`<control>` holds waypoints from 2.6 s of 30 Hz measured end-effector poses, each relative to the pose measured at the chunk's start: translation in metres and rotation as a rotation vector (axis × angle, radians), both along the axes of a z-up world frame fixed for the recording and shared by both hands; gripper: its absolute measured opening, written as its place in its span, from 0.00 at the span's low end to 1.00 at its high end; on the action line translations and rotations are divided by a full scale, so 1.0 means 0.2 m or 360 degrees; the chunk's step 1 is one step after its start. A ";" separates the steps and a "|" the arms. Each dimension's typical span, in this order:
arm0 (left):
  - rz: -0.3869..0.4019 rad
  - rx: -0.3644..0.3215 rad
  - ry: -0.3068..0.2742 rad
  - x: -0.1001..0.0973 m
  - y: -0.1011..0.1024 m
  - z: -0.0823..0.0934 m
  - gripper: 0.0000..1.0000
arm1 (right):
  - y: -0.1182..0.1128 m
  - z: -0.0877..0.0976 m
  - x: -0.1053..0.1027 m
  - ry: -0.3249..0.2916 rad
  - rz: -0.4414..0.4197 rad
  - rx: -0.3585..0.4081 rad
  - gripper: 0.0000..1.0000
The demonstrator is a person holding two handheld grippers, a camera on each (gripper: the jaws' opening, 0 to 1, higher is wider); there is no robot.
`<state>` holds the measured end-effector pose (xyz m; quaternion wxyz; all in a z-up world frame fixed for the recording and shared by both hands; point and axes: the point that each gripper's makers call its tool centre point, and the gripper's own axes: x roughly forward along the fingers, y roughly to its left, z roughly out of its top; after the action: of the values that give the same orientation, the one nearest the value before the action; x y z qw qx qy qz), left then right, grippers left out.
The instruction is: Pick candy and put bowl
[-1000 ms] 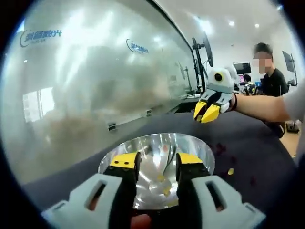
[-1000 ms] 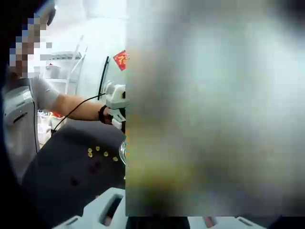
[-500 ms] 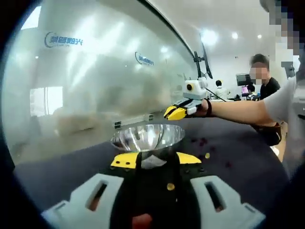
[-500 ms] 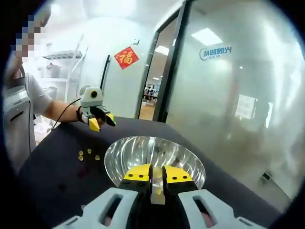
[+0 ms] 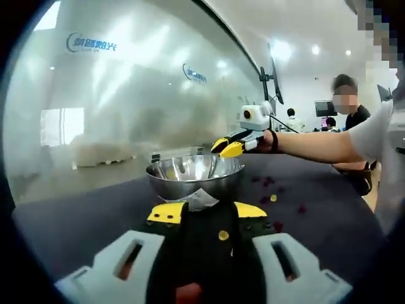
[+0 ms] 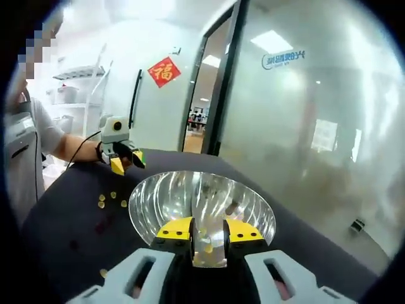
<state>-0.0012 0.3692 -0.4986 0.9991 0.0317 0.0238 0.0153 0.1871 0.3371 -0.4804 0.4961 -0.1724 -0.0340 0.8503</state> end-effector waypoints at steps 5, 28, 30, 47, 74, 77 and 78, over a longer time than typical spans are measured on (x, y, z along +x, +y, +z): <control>-0.0018 0.0007 0.0012 0.00 0.00 -0.02 0.24 | -0.12 0.07 -0.01 0.0088 -0.0003 0.0103 0.13; -0.0199 0.0074 0.0395 -0.21 -0.18 -0.31 0.21 | -0.71 -0.07 0.00 0.0229 -0.0045 0.0166 0.13; -0.0217 0.0091 0.0464 -0.19 -0.18 -0.36 0.20 | -0.71 -0.08 -0.01 0.0227 -0.0040 0.0160 0.13; -0.0319 0.0118 0.0525 -0.13 -0.25 -0.39 0.04 | -0.71 -0.20 -0.04 0.0207 -0.0019 0.0071 0.13; -0.0327 0.0079 0.0418 -0.16 -0.24 -0.36 0.02 | -0.64 -0.38 0.32 -0.0050 -0.0296 -0.0234 0.14; -0.0329 0.0074 0.0405 -0.16 -0.23 -0.35 0.02 | -0.60 -0.40 0.30 -0.0049 -0.0280 -0.0302 0.14; -0.0329 0.0075 0.0404 -0.16 -0.23 -0.35 0.02 | -0.59 -0.40 0.30 -0.0057 -0.0278 -0.0318 0.14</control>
<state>-0.0340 0.3226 -0.5687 0.9833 0.0590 0.1460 -0.0913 0.2470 0.2193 -0.5613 0.5479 -0.2384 0.0572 0.7998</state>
